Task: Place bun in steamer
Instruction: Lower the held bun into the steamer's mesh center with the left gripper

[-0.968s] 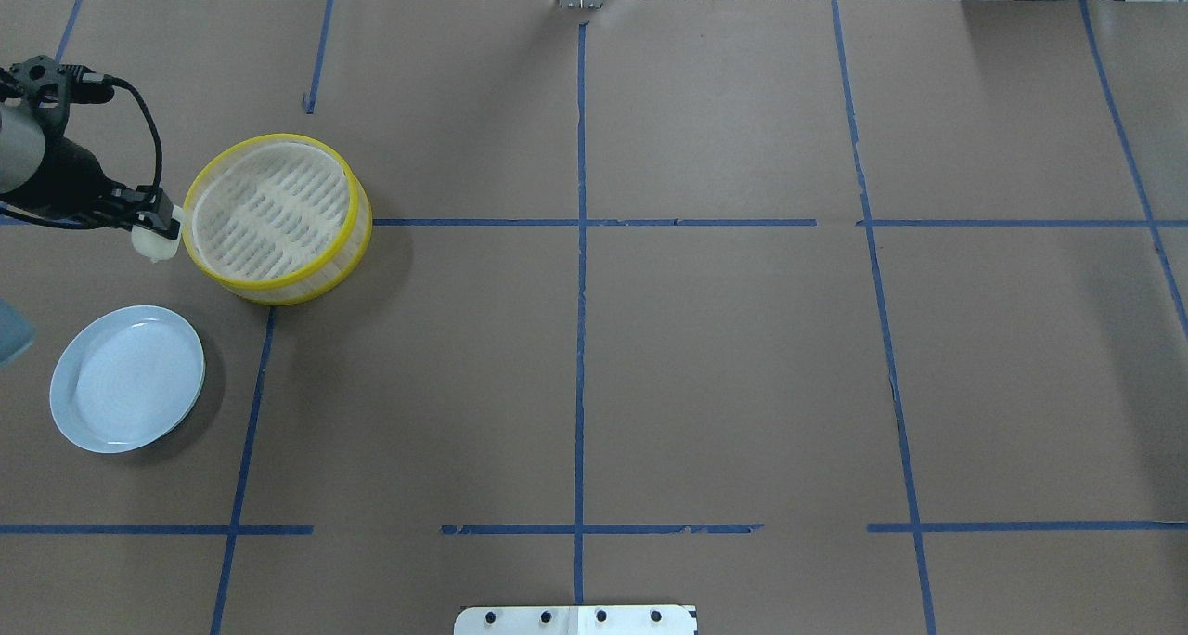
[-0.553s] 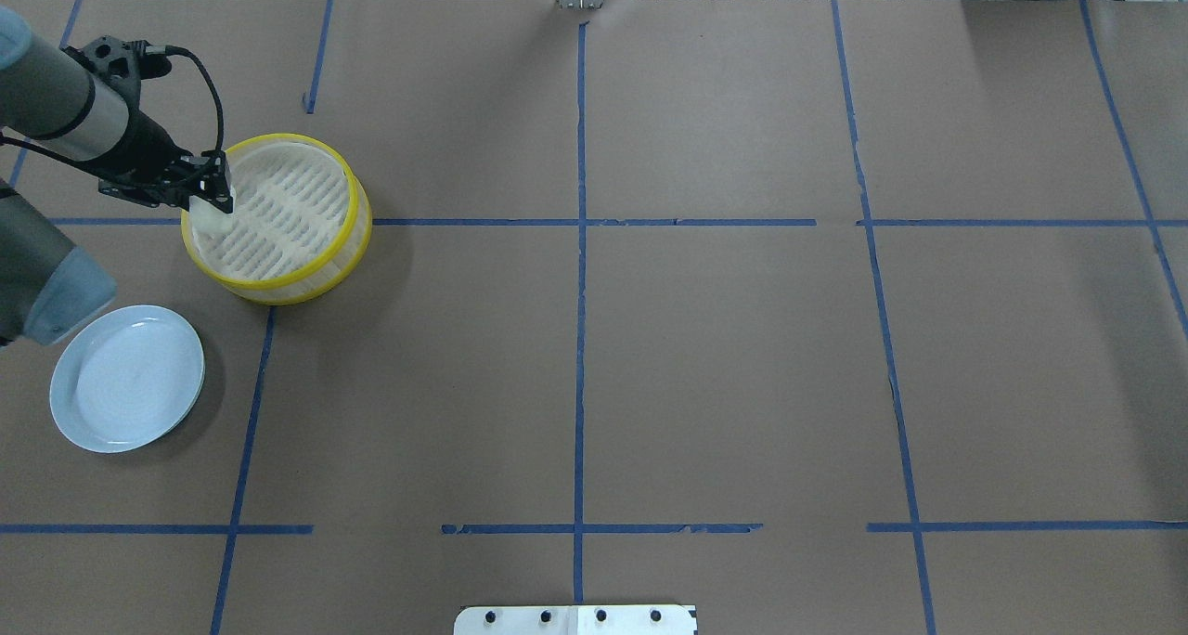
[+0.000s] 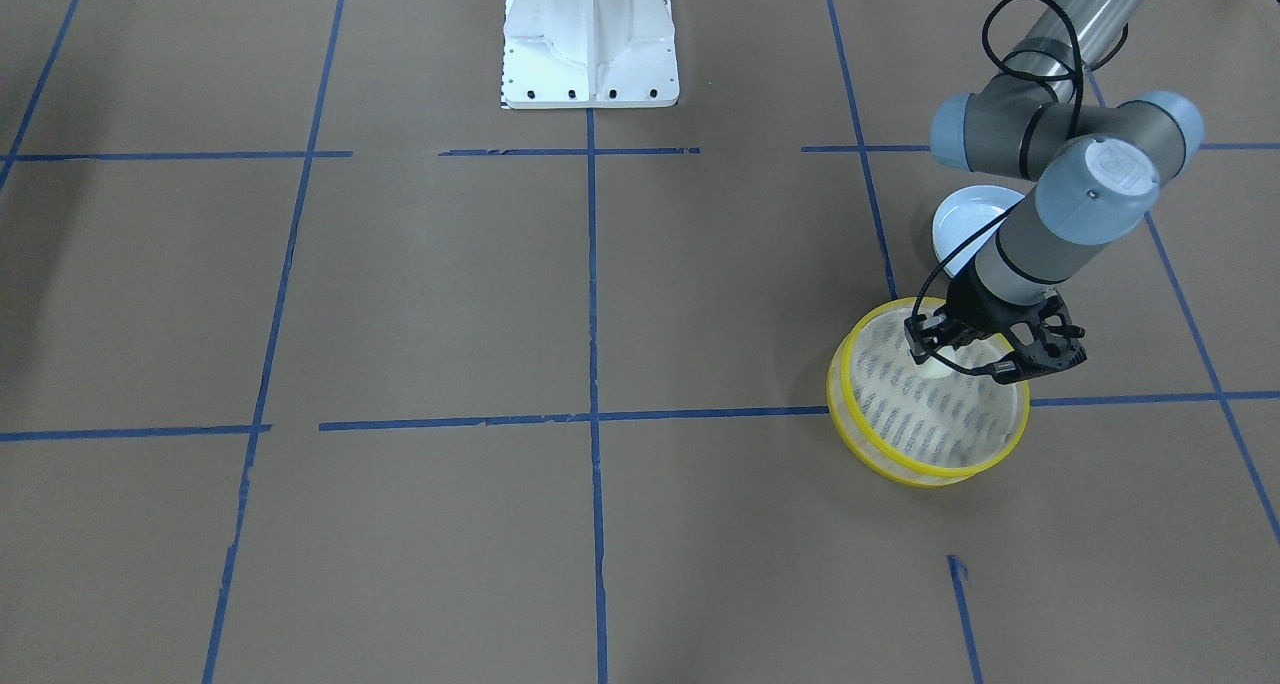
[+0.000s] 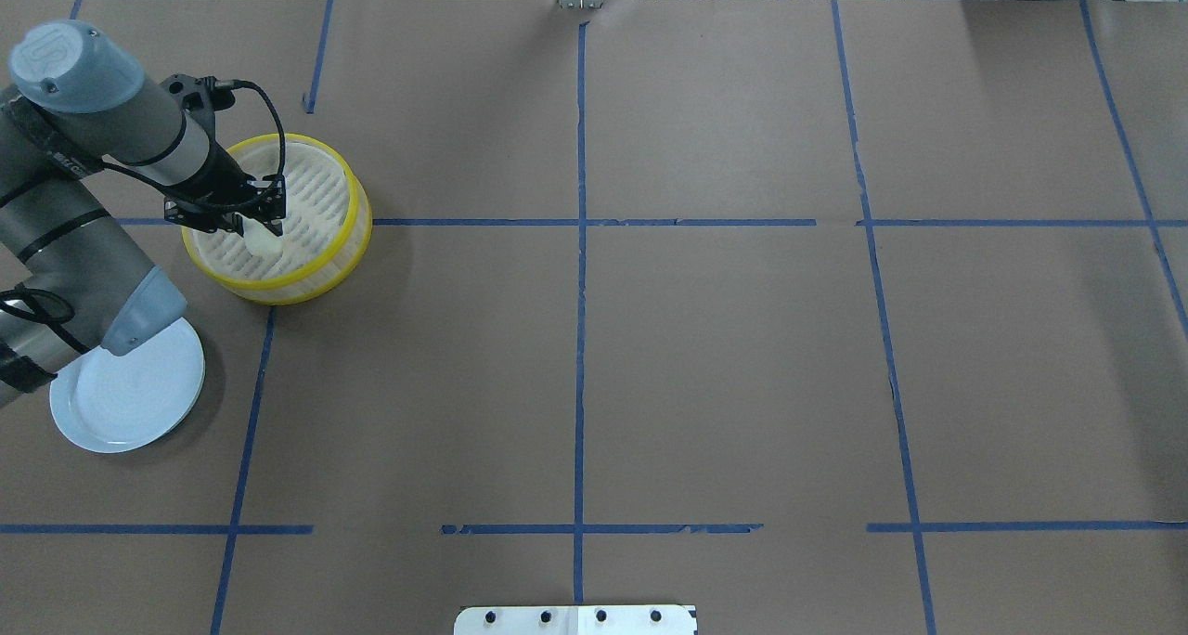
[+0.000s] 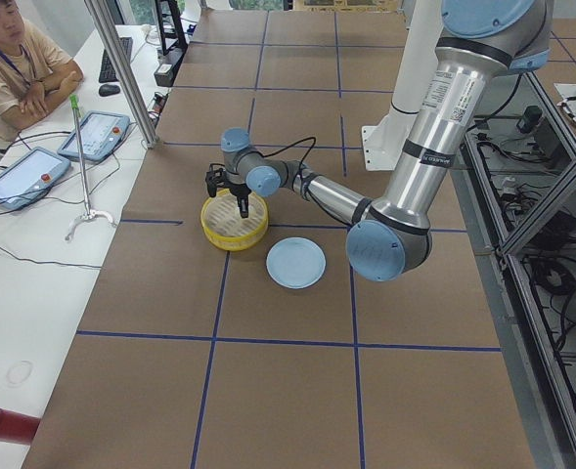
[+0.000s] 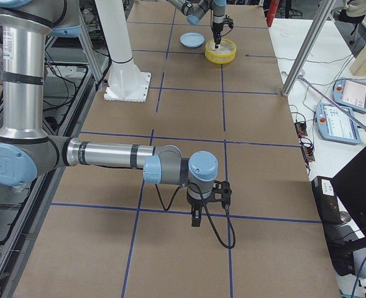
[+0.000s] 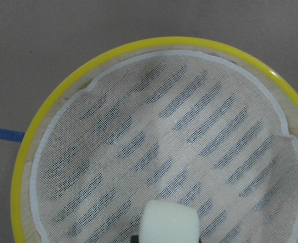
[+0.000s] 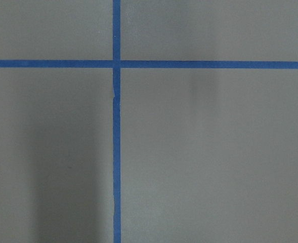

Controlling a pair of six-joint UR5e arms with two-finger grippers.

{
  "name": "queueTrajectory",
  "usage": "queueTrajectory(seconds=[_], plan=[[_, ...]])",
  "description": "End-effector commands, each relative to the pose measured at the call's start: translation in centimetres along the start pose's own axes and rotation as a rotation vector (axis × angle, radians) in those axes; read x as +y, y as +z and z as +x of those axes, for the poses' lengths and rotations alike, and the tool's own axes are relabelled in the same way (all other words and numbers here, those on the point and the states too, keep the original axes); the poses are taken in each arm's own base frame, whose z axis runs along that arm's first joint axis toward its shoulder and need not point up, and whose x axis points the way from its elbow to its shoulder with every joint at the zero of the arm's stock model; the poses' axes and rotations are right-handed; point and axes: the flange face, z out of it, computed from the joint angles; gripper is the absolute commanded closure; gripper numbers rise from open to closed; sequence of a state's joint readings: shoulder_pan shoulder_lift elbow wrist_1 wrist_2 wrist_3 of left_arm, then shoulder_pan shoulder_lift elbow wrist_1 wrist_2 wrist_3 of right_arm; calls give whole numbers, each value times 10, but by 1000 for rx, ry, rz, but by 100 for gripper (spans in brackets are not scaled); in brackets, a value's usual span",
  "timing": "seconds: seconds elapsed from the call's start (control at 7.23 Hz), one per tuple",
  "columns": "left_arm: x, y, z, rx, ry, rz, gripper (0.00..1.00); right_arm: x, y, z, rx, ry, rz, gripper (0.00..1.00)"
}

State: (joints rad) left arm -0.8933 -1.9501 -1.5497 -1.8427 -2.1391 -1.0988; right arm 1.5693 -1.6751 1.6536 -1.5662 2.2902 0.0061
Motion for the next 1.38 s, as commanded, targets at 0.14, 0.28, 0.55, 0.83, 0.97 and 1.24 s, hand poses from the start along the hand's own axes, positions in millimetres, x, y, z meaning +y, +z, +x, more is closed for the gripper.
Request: queueTrajectory(seconds=[0.14, 0.28, 0.55, 0.83, 0.97, 1.24], plan=[[-6, 4, 8, -23, 13, 65, 60, 0, 0, 0, 0, 0, 0, 0], [-7, 4, 8, -27, 12, 73, 58, 0, 0, 0, 0, 0, 0, 0], [-1, 13, 12, -48, 25, 90, 56, 0, 0, 0, 0, 0, 0, 0], [8, 20, 17, -56, 30, 79, 56, 0, 0, 0, 0, 0, 0, 0], [10, 22, 18, -57, 34, 78, 56, 0, 0, 0, 0, 0, 0, 0], [11, 21, 15, -56, 43, 80, 4, 0, 0, 0, 0, 0, 0, 0]])
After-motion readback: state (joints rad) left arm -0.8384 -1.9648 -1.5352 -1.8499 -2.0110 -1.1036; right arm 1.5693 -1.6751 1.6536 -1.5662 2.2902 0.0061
